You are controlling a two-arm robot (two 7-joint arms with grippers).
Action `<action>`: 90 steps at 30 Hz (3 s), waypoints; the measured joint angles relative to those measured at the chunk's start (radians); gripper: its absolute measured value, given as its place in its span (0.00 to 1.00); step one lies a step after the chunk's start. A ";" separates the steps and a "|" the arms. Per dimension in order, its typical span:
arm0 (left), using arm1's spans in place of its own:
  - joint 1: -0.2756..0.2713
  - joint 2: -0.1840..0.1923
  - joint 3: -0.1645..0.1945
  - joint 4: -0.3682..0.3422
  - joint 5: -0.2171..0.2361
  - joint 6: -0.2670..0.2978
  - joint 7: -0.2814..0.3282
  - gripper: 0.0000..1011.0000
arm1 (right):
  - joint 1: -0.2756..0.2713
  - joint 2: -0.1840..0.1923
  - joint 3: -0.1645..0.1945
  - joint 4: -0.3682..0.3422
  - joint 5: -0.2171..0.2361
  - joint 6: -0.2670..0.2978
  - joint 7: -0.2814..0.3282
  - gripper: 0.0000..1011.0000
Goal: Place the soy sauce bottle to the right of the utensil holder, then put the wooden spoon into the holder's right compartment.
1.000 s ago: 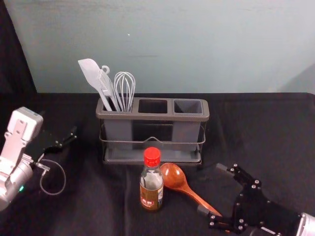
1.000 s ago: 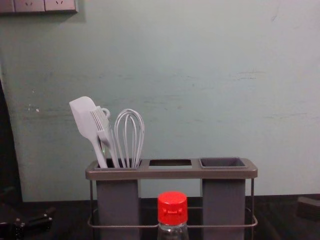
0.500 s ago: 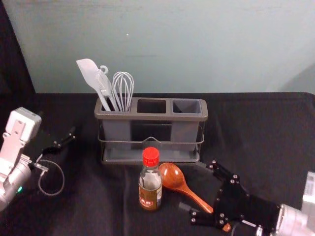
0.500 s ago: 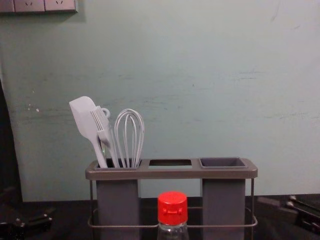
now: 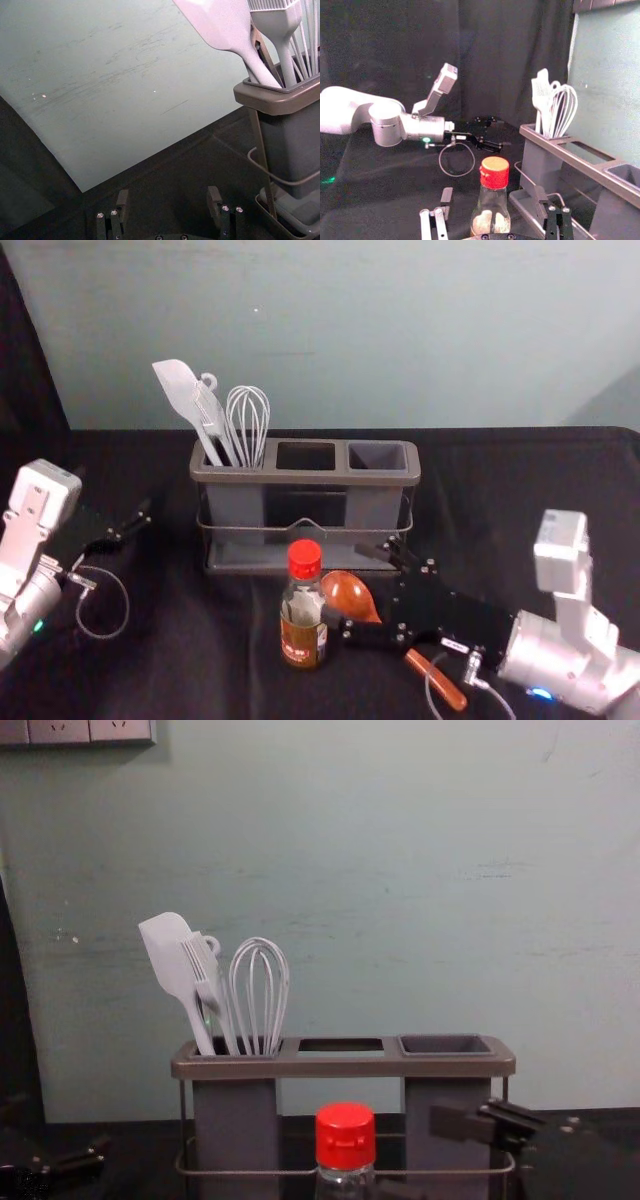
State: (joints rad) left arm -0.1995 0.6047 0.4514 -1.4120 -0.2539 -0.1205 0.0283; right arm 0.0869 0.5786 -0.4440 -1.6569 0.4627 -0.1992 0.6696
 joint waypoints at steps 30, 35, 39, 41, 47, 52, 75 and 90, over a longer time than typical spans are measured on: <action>0.000 0.000 0.000 0.000 0.000 0.000 0.000 1.00 | 0.157 -0.093 -0.112 0.078 -0.014 0.160 -0.049 0.99; 0.000 0.000 0.000 0.000 0.000 0.000 0.000 1.00 | 0.158 -0.101 -0.112 0.083 -0.016 0.159 -0.061 0.99; 0.000 0.000 0.000 0.000 0.000 0.000 0.000 1.00 | 0.160 -0.107 -0.113 0.086 -0.020 0.155 -0.066 0.99; 0.000 0.000 0.000 0.000 0.000 0.000 0.000 1.00 | 0.160 -0.108 -0.113 0.086 -0.022 0.155 -0.068 0.99; 0.000 0.000 0.000 0.000 0.000 0.000 0.000 1.00 | 0.160 -0.113 -0.111 0.086 -0.028 0.151 -0.077 0.99; 0.000 0.000 0.000 0.000 0.000 0.000 0.000 1.00 | 0.153 -0.119 -0.105 0.082 -0.035 0.139 -0.092 0.99; 0.000 0.000 0.000 0.000 0.000 0.000 0.000 1.00 | 0.154 -0.118 -0.105 0.082 -0.034 0.139 -0.090 0.89; 0.000 0.000 0.000 0.000 0.000 0.000 0.000 1.00 | 0.155 -0.117 -0.105 0.082 -0.033 0.141 -0.089 0.46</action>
State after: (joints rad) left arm -0.1995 0.6047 0.4514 -1.4120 -0.2539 -0.1205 0.0283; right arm 0.2415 0.4619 -0.5494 -1.5752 0.4292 -0.0581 0.5811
